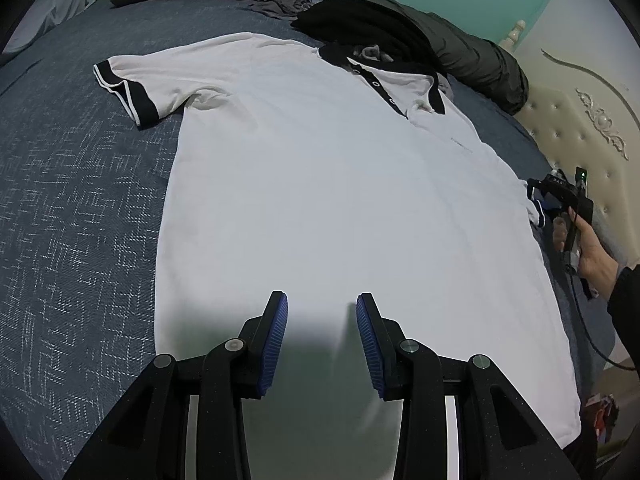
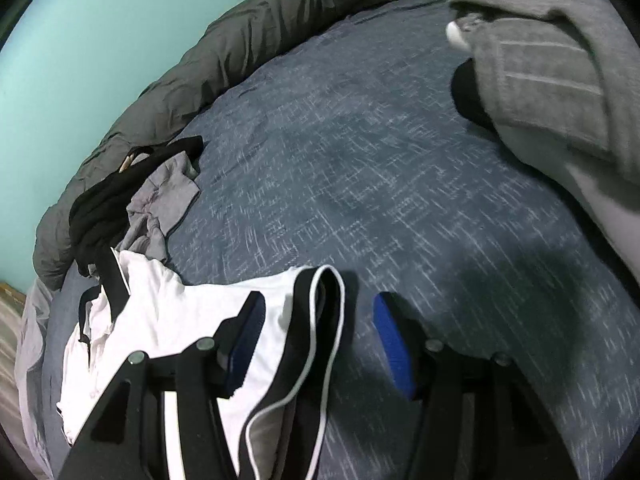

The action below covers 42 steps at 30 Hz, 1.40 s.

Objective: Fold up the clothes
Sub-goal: 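Grasp the sleeve cuff with the right tool and lift it, then fold the held sleeve across the shirt body with the right tool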

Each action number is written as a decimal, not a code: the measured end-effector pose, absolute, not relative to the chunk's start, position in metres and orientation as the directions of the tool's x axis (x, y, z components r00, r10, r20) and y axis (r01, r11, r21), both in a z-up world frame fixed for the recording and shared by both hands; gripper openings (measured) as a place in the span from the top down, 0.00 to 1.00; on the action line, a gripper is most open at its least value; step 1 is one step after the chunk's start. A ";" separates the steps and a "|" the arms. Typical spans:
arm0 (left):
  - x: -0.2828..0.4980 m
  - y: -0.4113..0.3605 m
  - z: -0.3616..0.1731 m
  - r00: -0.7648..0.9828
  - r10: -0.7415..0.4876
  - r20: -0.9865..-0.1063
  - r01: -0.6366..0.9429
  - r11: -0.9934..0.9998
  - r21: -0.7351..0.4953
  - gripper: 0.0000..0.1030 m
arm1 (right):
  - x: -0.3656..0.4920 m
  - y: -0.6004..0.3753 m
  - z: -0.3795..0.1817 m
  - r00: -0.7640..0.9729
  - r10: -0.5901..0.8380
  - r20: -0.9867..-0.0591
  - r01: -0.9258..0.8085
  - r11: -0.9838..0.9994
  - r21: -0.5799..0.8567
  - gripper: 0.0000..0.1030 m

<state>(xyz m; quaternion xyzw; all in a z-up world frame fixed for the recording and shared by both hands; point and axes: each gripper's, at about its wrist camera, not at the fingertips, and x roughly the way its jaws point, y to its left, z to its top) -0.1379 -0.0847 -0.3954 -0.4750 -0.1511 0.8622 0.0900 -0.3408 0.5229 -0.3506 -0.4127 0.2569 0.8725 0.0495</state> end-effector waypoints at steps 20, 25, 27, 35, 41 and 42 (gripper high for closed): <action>-0.134 -0.085 -0.385 -0.554 0.302 -0.776 -0.019 -0.936 -0.351 0.62 | -0.331 0.399 -0.263 -0.725 -0.114 -0.679 0.030 -0.990 0.134 0.98; -0.132 -0.085 -0.384 -0.555 0.315 -0.770 -0.019 -0.930 -0.367 0.62 | -0.328 0.327 -0.259 -0.689 -0.071 -0.721 0.126 -0.992 -0.023 0.98; -0.132 -0.084 -0.382 -0.559 0.320 -0.765 -0.024 -0.928 -0.371 0.62 | -0.327 0.304 -0.263 -0.675 -0.065 -0.735 0.145 -0.988 -0.046 0.98; -0.135 -0.086 -0.380 -0.564 0.326 -0.758 -0.023 -0.924 -0.381 0.62 | -0.335 0.235 -0.301 -0.618 0.045 -0.785 0.169 -0.967 -0.189 0.98; -0.135 -0.087 -0.381 -0.563 0.328 -0.759 -0.022 -0.923 -0.383 0.62 | -0.341 0.212 -0.328 -0.556 0.053 -0.830 0.171 -0.969 -0.177 0.93; -0.136 -0.088 -0.381 -0.563 0.329 -0.758 -0.022 -0.923 -0.384 0.62 | -0.340 0.211 -0.329 -0.551 0.040 -0.834 0.172 -0.972 -0.160 0.91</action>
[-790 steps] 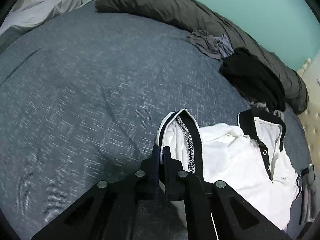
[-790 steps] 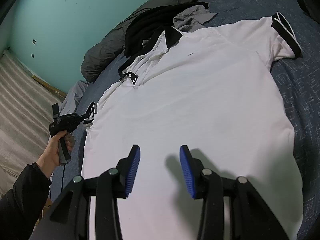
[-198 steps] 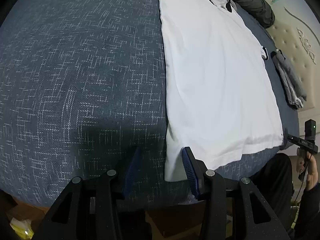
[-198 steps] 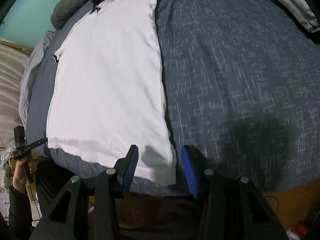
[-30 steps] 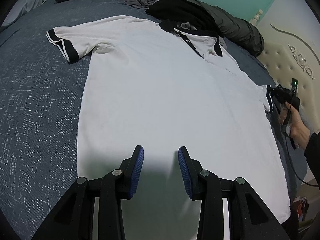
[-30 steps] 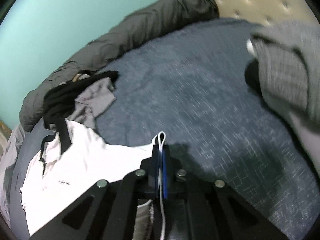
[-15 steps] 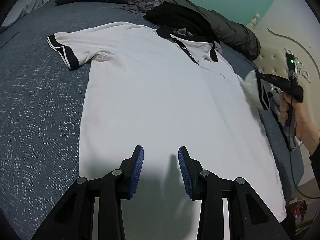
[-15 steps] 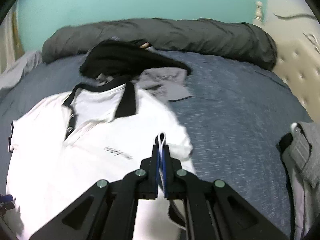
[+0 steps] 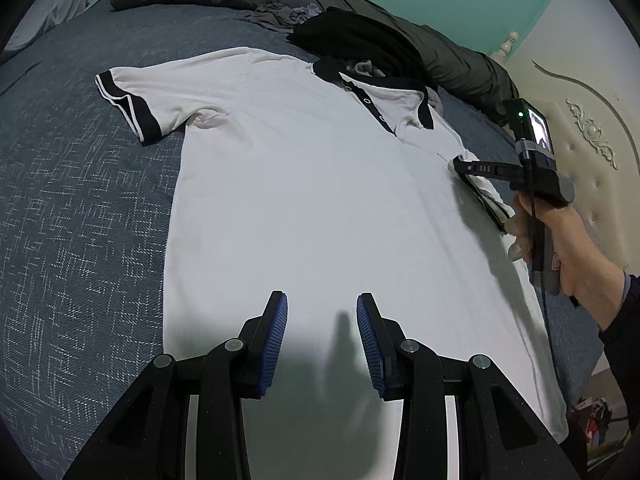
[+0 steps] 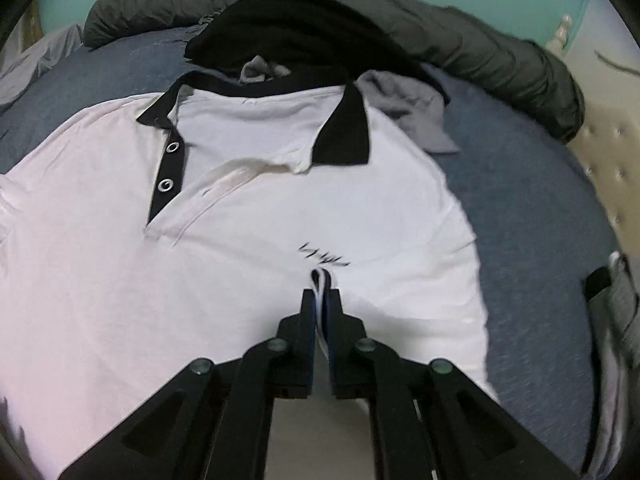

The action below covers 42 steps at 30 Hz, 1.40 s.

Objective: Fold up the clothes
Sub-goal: 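Fold the held sleeve across the shirt body with the right tool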

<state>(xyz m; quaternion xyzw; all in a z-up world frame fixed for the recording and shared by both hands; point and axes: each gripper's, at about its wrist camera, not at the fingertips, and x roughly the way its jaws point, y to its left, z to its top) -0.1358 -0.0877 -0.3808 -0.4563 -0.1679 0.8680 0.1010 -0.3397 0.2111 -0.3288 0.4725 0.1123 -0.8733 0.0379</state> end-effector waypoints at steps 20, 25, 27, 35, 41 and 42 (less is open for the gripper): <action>-0.137 -0.084 -0.380 -0.564 0.331 -0.757 -0.030 -0.924 -0.381 0.62 | -0.259 0.372 -0.303 -0.652 -0.110 -0.750 -0.106 -0.967 0.233 0.60; -0.138 -0.083 -0.381 -0.558 0.332 -0.760 -0.031 -0.924 -0.381 0.62 | -0.245 0.378 -0.322 -0.619 -0.182 -0.764 -0.154 -0.926 0.345 0.60; -0.138 -0.083 -0.382 -0.558 0.332 -0.761 -0.032 -0.925 -0.380 0.62 | -0.242 0.375 -0.329 -0.607 -0.198 -0.769 -0.158 -0.919 0.361 0.60; -0.139 -0.088 -0.381 -0.561 0.332 -0.758 -0.027 -0.923 -0.385 0.62 | -0.248 0.366 -0.344 -0.589 -0.223 -0.777 -0.168 -0.906 0.388 0.88; -0.140 -0.090 -0.379 -0.565 0.330 -0.756 -0.029 -0.924 -0.382 0.62 | -0.238 0.371 -0.354 -0.581 -0.240 -0.778 -0.179 -0.894 0.410 0.95; -0.140 -0.089 -0.378 -0.566 0.330 -0.756 -0.030 -0.924 -0.381 0.62 | -0.237 0.371 -0.355 -0.582 -0.241 -0.777 -0.179 -0.894 0.411 0.95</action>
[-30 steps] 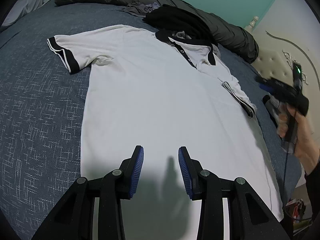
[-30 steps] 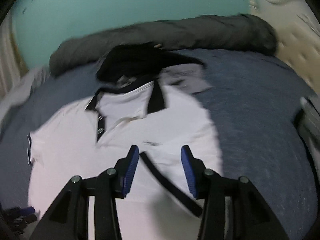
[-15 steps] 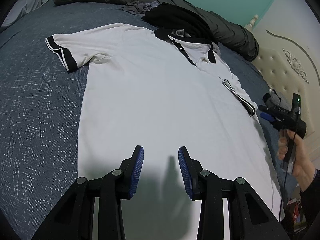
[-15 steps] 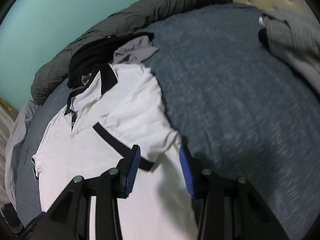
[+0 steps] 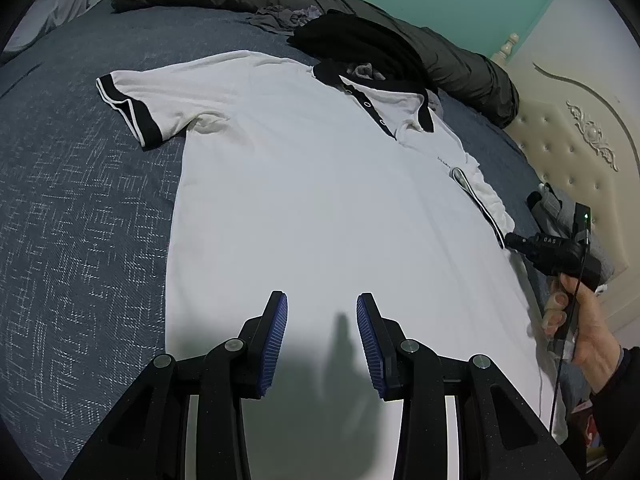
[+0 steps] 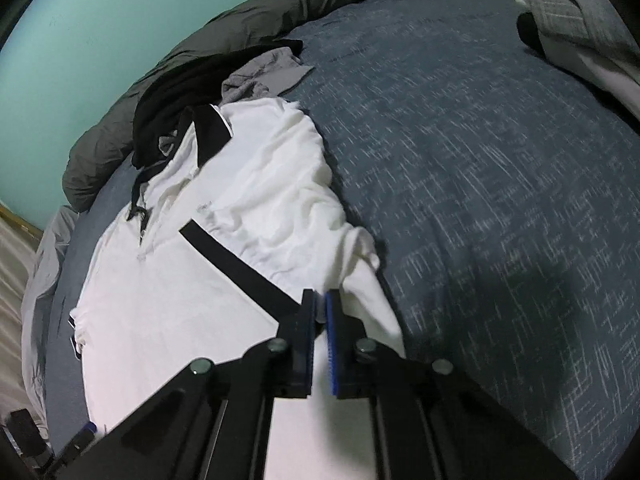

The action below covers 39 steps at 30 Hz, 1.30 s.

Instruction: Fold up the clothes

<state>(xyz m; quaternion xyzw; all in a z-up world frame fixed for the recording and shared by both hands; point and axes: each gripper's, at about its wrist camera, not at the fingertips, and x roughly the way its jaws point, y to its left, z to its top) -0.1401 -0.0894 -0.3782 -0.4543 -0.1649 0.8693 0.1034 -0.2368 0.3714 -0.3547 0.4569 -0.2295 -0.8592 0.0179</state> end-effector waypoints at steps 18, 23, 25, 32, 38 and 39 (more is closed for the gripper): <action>-0.230 -0.008 -0.329 -0.524 0.429 -0.736 -0.164 -0.898 -0.408 0.48 | -0.213 0.402 -0.344 -0.678 -0.302 -0.670 -0.183 -0.814 0.552 0.82; -0.290 0.045 -0.336 -0.458 0.460 -0.760 -0.223 -0.888 -0.403 0.48 | -0.221 0.415 -0.345 -0.689 -0.340 -0.639 -0.180 -0.774 0.606 0.68; -0.313 0.066 -0.339 -0.436 0.460 -0.773 -0.249 -0.888 -0.387 0.48 | -0.226 0.419 -0.346 -0.692 -0.349 -0.632 -0.178 -0.765 0.619 0.68; -0.382 0.134 -0.345 -0.384 0.454 -0.804 -0.335 -0.880 -0.337 0.48 | -0.242 0.428 -0.348 -0.685 -0.339 -0.645 -0.185 -0.776 0.603 0.68; -0.422 0.187 -0.350 -0.360 0.452 -0.816 -0.391 -0.867 -0.307 0.48 | -0.248 0.422 -0.351 -0.671 -0.332 -0.663 -0.176 -0.797 0.577 0.68; -0.430 0.198 -0.352 -0.353 0.443 -0.824 -0.403 -0.867 -0.293 0.48 | -0.249 0.421 -0.352 -0.668 -0.329 -0.667 -0.174 -0.803 0.570 0.68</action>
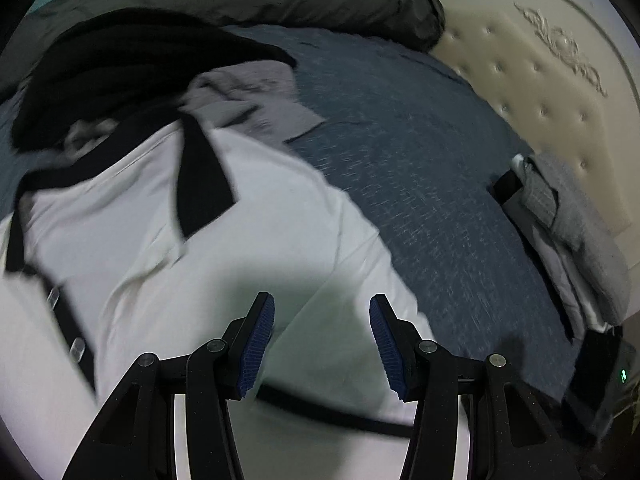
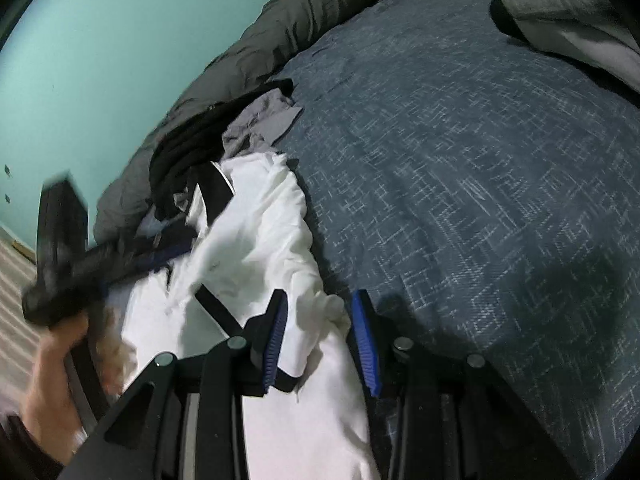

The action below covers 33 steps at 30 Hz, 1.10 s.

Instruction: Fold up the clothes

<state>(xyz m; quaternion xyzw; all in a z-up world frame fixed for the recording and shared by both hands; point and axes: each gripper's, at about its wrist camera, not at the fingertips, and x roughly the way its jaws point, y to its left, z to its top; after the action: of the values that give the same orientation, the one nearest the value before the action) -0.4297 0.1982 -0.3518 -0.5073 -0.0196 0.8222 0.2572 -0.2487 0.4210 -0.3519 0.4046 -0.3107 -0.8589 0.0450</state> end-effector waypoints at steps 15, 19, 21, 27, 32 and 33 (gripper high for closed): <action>-0.495 0.246 -0.377 -0.336 0.434 -0.836 -0.371 -0.877 -0.306 0.49 | -0.253 0.428 -0.360 -0.654 -0.338 -0.676 -0.178 -0.800 0.573 0.90; -0.502 0.246 -0.384 -0.319 0.455 -0.831 -0.351 -0.871 -0.343 0.66 | -0.252 0.426 -0.360 -0.657 -0.343 -0.671 -0.171 -0.799 0.577 0.92; -0.503 0.248 -0.386 -0.315 0.457 -0.832 -0.354 -0.870 -0.343 0.81 | -0.251 0.427 -0.360 -0.657 -0.346 -0.670 -0.173 -0.796 0.581 0.93; -0.504 0.247 -0.384 -0.324 0.470 -0.821 -0.354 -0.865 -0.355 0.97 | -0.250 0.426 -0.360 -0.661 -0.339 -0.669 -0.175 -0.798 0.577 0.93; -0.507 0.242 -0.380 -0.349 0.467 -0.813 -0.346 -0.870 -0.351 0.98 | -0.247 0.429 -0.361 -0.663 -0.338 -0.668 -0.183 -0.792 0.582 0.94; -0.509 0.241 -0.380 -0.351 0.471 -0.810 -0.342 -0.869 -0.357 0.98 | -0.247 0.429 -0.361 -0.664 -0.338 -0.667 -0.184 -0.791 0.584 0.94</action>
<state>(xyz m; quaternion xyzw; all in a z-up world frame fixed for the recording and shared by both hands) -0.5088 0.2408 -0.3799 -0.5130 -0.0625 0.8194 0.2481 -0.2468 0.4291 -0.3608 0.4071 -0.3204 -0.8542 0.0449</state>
